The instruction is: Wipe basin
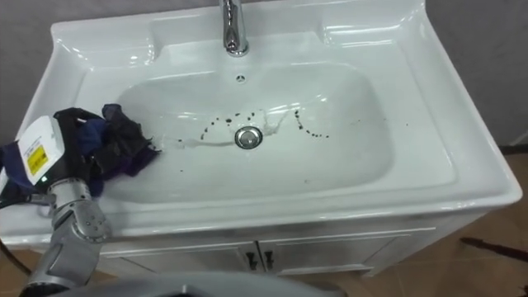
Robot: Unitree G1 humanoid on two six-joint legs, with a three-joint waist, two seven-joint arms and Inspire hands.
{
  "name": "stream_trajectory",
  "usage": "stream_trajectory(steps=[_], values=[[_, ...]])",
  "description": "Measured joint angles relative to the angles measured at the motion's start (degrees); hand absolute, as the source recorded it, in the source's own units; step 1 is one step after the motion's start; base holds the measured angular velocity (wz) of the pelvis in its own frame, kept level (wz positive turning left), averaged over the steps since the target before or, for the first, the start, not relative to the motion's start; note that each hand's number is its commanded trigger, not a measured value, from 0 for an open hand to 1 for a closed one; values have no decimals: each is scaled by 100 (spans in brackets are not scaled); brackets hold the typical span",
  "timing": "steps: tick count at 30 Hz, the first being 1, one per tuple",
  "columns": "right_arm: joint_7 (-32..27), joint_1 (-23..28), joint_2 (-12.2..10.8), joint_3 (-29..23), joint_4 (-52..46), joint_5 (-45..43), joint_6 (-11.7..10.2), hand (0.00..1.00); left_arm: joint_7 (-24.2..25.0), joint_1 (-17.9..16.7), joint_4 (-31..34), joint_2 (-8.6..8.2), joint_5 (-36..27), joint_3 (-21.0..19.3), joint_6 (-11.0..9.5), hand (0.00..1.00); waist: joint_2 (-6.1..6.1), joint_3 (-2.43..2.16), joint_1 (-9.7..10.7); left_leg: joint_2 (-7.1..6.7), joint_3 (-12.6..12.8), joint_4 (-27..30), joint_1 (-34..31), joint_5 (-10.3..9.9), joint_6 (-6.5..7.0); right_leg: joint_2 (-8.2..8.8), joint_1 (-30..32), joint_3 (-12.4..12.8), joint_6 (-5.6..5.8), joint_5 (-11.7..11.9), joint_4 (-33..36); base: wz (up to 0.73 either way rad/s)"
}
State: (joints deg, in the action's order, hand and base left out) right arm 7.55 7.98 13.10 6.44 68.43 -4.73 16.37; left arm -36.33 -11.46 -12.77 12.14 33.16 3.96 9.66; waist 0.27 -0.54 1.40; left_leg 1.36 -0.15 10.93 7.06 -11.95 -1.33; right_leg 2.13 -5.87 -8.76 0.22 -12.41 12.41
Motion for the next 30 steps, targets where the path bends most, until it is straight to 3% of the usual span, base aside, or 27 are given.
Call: stream_trajectory(steps=[2,4,7,14,17,23,30], values=[[-54,-15,-2,50,8,48,-117,0,3,-1,158,2,-6,0,1,100,4,59,3,-1,-50,25,-99,0,0,2,38,-61,-5,11,5,13],[-60,-12,-24,70,39,14,-228,0,24,-2,395,2,-12,-16,7,100,43,52,19,-2,-95,46,-165,0,-1,-4,52,-93,-10,14,-78,14],[-72,-11,-69,142,152,17,-372,0,14,1,930,4,-11,-24,-9,100,34,76,29,-2,-123,48,-189,-1,-2,-13,41,-98,-16,21,-89,6],[-128,-43,-93,362,405,30,-692,0,-185,161,1404,4,460,35,-316,100,161,80,143,-2,-104,42,-182,-1,-2,-8,16,-79,-16,21,-75,-2],[-113,-130,-103,368,597,73,-692,0,-223,254,1436,4,522,83,-433,100,160,81,179,-3,-100,33,-171,-1,-2,-7,14,-71,-16,21,-76,0],[-104,-284,-116,367,791,120,-698,0,-223,332,1438,4,523,90,-465,100,106,104,309,-6,-72,31,-181,-1,-2,-2,61,-67,-16,21,-87,0],[-35,-286,-122,365,839,117,-703,0,-212,339,1438,4,526,153,-487,100,111,96,329,-6,-17,32,-164,-1,-2,-4,73,-1,-5,32,-74,-2]])
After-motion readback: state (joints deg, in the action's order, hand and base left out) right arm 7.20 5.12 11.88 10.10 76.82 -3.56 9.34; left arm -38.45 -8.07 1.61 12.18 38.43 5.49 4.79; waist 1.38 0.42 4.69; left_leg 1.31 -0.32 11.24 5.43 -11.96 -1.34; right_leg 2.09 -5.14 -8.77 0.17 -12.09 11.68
